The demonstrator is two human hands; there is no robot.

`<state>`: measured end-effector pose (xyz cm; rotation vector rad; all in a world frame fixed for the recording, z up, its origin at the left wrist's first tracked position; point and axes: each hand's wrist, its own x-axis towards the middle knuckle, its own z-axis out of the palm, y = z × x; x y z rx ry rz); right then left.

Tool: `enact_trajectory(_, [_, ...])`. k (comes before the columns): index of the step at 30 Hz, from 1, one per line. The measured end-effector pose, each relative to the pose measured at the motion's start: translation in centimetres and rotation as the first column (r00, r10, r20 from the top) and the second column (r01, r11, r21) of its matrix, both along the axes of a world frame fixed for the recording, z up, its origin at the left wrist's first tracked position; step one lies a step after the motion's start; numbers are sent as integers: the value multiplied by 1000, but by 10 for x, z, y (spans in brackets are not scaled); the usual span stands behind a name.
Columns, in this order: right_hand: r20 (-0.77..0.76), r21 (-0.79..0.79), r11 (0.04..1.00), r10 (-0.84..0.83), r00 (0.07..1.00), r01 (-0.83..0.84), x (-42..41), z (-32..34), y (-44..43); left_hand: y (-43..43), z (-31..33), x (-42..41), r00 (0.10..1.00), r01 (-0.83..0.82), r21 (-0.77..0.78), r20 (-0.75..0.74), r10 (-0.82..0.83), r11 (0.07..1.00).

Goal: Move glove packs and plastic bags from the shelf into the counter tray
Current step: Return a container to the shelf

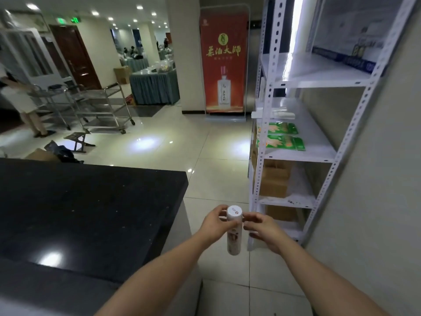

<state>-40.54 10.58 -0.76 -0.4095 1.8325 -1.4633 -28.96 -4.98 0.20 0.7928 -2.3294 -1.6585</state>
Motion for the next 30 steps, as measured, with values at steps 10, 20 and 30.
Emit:
enact_trajectory(10, [-65, 69, 991, -110, 992, 115, -100, 26, -94, -102, 28, -118, 998, 25, -6, -50, -25, 1000])
enact_trajectory(20, [-152, 46, 996, -64, 986, 71, -213, 22, -202, -208, 27, -240, 997, -5, -6, -73, 4, 1000])
enact_trajectory(30, [-388, -9, 1000, 23, 921, -29, -355, 2, -335, -318, 40, -386, 990, -107, -46, -94, 102, 993])
